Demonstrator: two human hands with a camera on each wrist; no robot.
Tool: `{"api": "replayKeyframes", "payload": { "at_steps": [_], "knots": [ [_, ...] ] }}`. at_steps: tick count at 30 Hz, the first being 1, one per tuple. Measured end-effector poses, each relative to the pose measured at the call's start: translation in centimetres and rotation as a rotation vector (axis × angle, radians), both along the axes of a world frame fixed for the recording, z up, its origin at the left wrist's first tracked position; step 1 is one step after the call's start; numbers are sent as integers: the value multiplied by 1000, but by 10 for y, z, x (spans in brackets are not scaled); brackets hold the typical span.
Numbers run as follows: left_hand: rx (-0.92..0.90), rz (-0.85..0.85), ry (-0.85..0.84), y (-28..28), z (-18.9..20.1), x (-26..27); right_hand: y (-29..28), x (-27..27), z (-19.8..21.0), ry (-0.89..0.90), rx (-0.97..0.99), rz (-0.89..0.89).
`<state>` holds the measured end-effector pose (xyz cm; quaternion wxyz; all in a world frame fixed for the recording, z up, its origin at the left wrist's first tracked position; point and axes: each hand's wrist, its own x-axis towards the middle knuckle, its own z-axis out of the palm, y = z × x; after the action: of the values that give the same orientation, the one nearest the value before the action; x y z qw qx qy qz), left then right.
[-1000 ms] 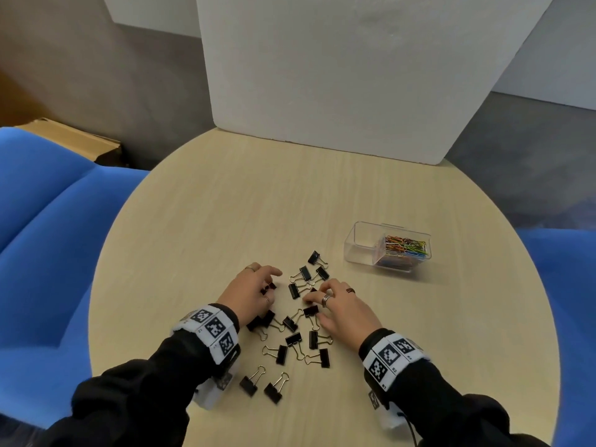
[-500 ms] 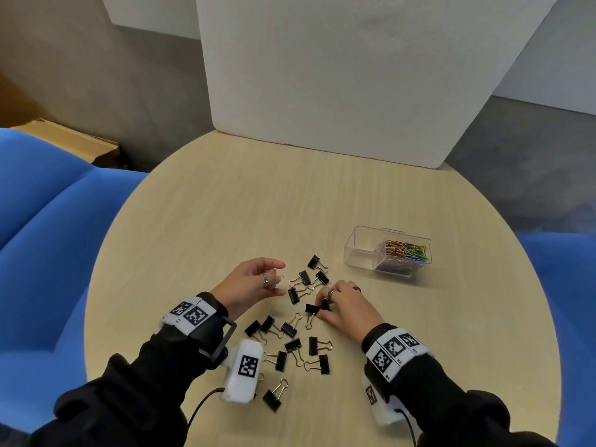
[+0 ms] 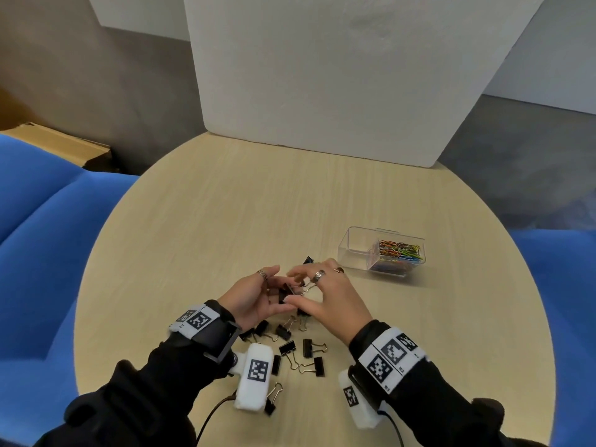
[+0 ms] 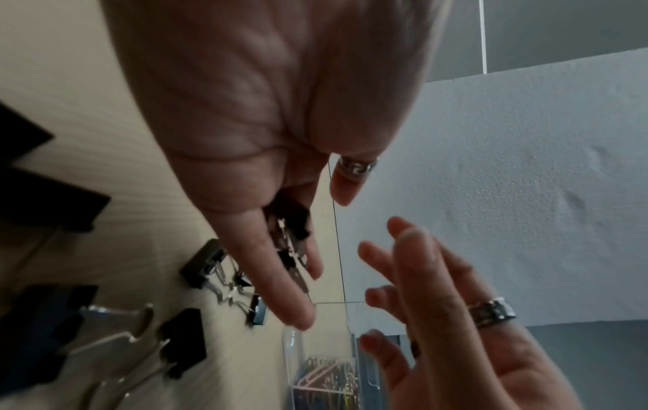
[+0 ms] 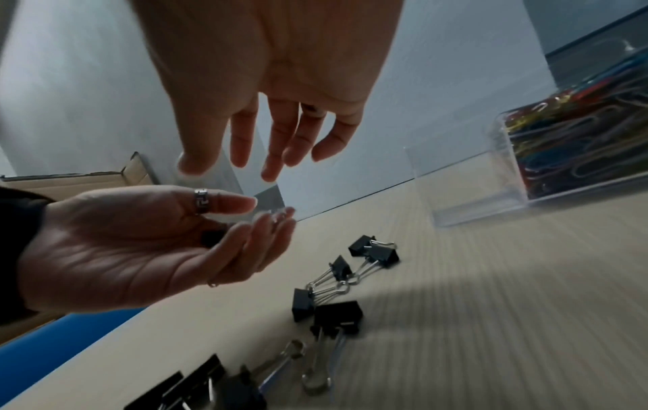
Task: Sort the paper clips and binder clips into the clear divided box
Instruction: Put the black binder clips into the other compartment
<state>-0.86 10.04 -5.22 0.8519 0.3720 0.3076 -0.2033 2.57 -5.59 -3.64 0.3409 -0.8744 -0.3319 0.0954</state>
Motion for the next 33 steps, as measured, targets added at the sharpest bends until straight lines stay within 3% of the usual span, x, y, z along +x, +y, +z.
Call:
{"api": "replayKeyframes", "payload": {
  "at_steps": [4,6,9,11,33],
  "knots": [
    [-9,-2,16,3,1,0,1,10,-4,11,54,-120],
    [24,-10,21,7,0,-2,-5,16,-15,67,-51,-150],
    [42,1,36,15,-2,-4,-13,17,-33,209,-366,54],
    [60,2,46,19,-2,-4,-16,14,-41,198,-482,186],
    [143,13,75,19,-14,-11,-21,14,-45,172,-551,118]
  ]
}}
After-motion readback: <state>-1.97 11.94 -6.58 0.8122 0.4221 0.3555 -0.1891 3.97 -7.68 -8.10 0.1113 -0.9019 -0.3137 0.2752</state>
